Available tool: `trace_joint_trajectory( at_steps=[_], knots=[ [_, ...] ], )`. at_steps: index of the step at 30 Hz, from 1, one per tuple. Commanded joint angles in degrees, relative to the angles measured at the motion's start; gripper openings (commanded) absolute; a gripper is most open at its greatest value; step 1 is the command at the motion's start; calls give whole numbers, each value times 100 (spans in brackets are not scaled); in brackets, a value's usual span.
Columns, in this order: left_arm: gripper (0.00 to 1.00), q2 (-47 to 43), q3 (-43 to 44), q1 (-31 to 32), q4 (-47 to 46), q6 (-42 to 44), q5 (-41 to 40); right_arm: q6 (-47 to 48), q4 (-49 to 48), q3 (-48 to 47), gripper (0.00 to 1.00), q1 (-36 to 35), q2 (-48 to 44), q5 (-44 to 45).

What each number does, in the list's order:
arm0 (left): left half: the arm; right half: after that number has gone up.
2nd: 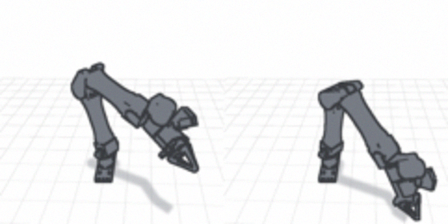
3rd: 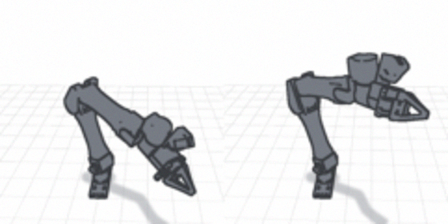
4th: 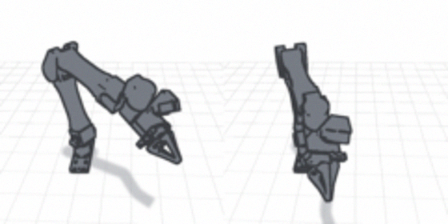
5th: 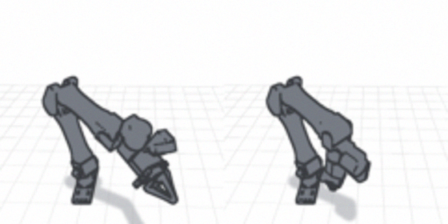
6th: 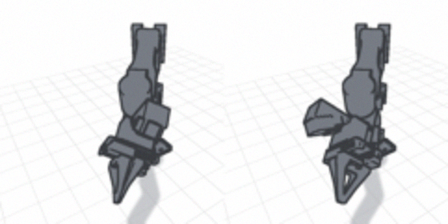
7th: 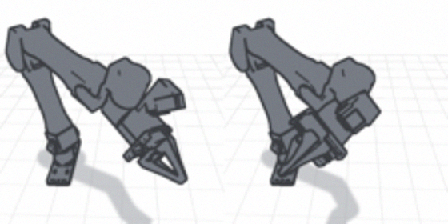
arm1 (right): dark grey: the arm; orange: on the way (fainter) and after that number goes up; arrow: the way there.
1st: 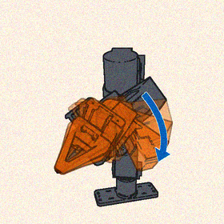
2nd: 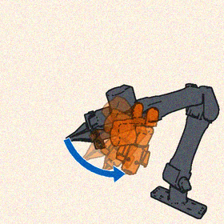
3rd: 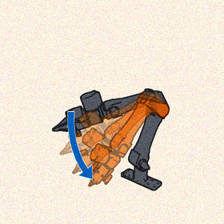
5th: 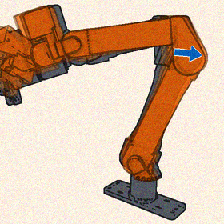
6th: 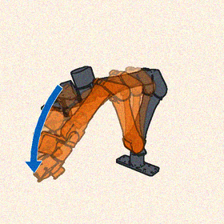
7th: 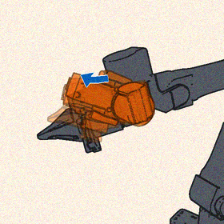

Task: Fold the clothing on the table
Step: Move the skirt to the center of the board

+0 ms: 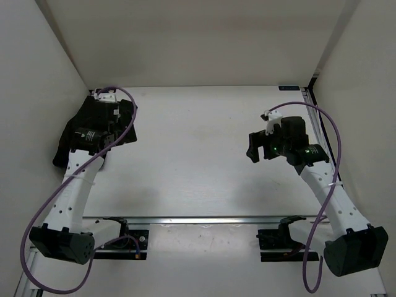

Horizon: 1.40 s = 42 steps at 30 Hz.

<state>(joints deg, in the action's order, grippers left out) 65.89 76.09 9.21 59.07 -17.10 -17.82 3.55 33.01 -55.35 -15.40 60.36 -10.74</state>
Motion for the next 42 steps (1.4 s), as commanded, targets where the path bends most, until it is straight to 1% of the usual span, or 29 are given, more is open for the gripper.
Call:
trace_joint_trajectory(
  at_steps=[1,3,4,5,6,7,8,9,10,11,12,13,14,15,16,17,18,21,24,25,27,28,32,33,34,38,39,42],
  knots=[
    [98,38,-75,-6,-876,576,-828,-127,-268,-275,99,-112,-173,-70],
    [98,99,-488,-375,-1517,936,-680,-83,-435,-231,99,-261,-296,63],
    [99,256,-734,-542,-1826,1067,-818,-39,-445,-178,99,-436,-357,151],
    [99,423,-850,-561,-1924,1243,-932,48,-497,-134,99,-525,-393,369],
    [99,877,-790,-604,-1882,1366,-1194,136,-437,-108,99,-639,-454,432],
    [99,1186,-633,-422,-1812,1576,-1493,163,-410,-168,100,-579,-490,380],
    [98,1738,-535,-290,-1724,1709,-2349,137,-271,-195,99,-578,-490,302],
    [99,2004,-665,164,-2115,1693,-3532,85,-139,-247,99,-370,-438,214],
    [99,2077,-1058,569,-2449,2276,-3944,102,-103,-265,100,-228,-489,204],
    [99,2260,-1183,729,-3175,3039,-4287,111,2,-257,100,-166,-551,169],
    [99,2549,-1193,931,-3478,3151,-4552,154,108,-265,99,-26,-534,117],
    [99,2700,-1098,968,-3411,3082,-4467,224,170,-248,99,45,-586,99],
    [99,2771,-949,820,-3176,2620,-4240,329,248,-231,99,46,-656,133],
    [99,2946,-565,741,-2530,2276,-3603,383,267,-196,99,2,-683,221],
    [99,3113,-291,470,-2088,1786,-3031,453,258,-195,99,-68,-735,274],
    [99,3175,-245,232,-1988,1476,-2790,514,284,-186,100,-86,-806,396],
    [99,3193,-209,134,-1883,1412,-2475,532,241,-195,99,-130,-798,485],
    [99,3448,-262,2,-1803,1272,-2594,743,354,-239,99,-192,-850,556],
    [99,3763,-52,-261,-1523,990,-2480,848,451,-344,99,10,-745,521],
    [98,3913,45,-375,-1295,842,-2350,884,486,-388,100,71,-710,512],
    [97,4089,37,-543,-1205,621,-2165,1041,539,-520,99,203,-613,459],
    [97,4125,-50,-613,-1213,577,-2051,1103,565,-546,99,221,-578,485],
    [97,4230,-270,-728,-1345,533,-2067,1314,417,-687,99,344,-394,468],
    [98,4283,-262,-780,-1363,524,-2076,1341,381,-748,99,371,-332,477],
    [97,4318,-236,-798,-1311,506,-2154,1298,381,-819,99,345,-306,503],
    [99,4538,1,-912,-1275,419,-2172,1201,469,-1030,99,414,-103,494],
    [99,4582,63,-1113,-1301,427,-2181,1105,513,-1100,99,389,-34,512],
    [98,4713,212,-1176,-1293,348,-2199,1025,636,-1232,99,345,55,565]
  ],
)
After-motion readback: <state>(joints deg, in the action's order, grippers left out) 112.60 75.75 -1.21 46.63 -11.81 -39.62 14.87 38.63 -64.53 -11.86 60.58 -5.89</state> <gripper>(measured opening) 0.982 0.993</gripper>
